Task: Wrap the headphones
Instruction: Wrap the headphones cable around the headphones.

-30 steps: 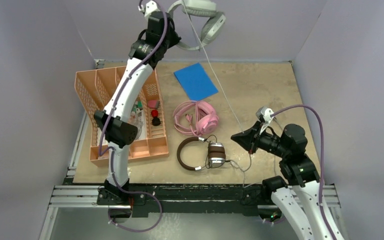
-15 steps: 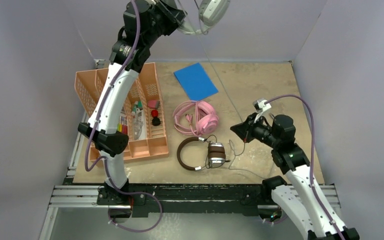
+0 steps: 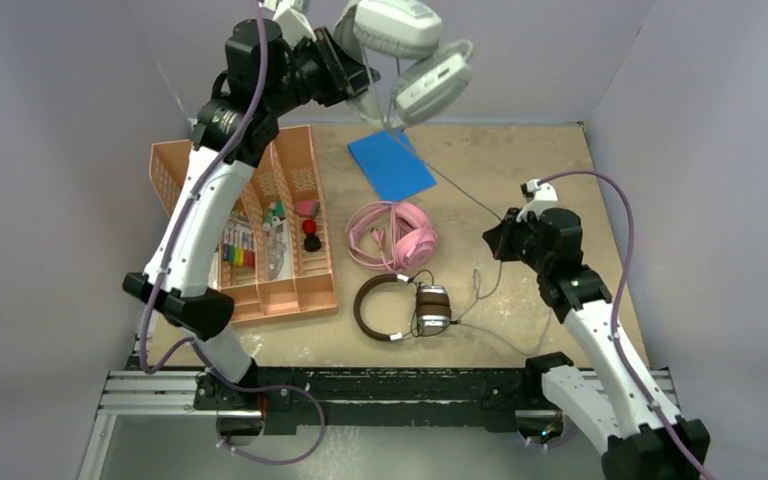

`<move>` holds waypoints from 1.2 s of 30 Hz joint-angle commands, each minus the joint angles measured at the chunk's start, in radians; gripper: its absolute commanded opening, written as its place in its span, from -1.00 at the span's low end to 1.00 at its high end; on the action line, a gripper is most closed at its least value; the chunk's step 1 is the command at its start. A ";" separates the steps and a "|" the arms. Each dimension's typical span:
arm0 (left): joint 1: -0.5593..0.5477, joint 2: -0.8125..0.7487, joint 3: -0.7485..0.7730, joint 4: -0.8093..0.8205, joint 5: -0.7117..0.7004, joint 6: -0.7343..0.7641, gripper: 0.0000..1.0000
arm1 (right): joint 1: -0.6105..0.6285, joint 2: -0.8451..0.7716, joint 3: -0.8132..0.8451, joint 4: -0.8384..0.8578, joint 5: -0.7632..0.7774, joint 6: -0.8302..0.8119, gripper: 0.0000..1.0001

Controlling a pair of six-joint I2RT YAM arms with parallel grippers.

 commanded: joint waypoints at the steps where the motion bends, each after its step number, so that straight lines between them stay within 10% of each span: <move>1: 0.002 -0.125 -0.051 0.057 0.171 0.147 -1.00 | -0.154 0.105 0.076 0.045 -0.100 -0.027 -1.00; 10: -0.358 -0.220 -0.277 0.026 0.098 0.471 -1.00 | -0.327 0.394 0.338 -0.063 -0.341 -0.111 -1.00; 21: -0.798 -0.022 -0.285 -0.242 -0.644 0.795 -1.00 | -0.437 0.557 0.636 -0.194 -0.364 -0.129 -1.00; 28: -0.800 0.033 -0.411 -0.227 -1.015 0.781 -1.00 | -0.443 0.527 0.759 -0.307 -0.224 -0.174 -1.00; 36: -0.652 0.042 -0.551 -0.072 -0.973 0.635 -1.00 | -0.443 0.454 0.813 -0.339 -0.268 -0.179 -1.00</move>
